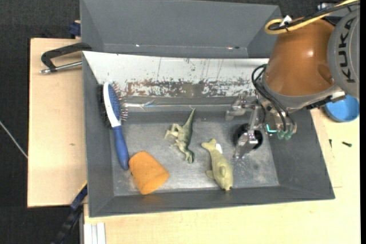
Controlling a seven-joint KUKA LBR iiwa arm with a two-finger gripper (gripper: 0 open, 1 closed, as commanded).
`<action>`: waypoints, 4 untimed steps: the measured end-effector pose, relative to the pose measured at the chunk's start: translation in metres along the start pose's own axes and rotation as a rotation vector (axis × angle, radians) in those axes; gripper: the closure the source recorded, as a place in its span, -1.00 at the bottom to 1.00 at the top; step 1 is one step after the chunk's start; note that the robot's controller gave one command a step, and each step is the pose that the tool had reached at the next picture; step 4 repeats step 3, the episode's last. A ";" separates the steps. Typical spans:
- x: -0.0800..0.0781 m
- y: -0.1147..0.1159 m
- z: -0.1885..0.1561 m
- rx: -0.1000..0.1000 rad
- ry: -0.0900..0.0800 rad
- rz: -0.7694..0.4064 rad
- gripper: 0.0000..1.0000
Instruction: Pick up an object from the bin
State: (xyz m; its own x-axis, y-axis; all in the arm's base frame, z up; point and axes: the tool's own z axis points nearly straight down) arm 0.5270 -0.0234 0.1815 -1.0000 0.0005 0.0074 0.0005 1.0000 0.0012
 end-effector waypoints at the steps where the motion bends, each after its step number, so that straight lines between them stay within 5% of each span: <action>1: -0.008 -0.087 0.099 0.002 -0.022 -0.070 -1.00; 2: -0.010 -0.084 0.094 0.004 -0.029 -0.075 1.00; 3: -0.002 -0.079 -0.044 0.004 -0.022 -0.074 1.00; 4: -0.002 -0.079 -0.044 0.004 -0.022 -0.074 1.00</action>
Offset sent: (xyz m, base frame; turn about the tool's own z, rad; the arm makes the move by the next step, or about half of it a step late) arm 0.0029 -0.0842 -0.1012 -0.0763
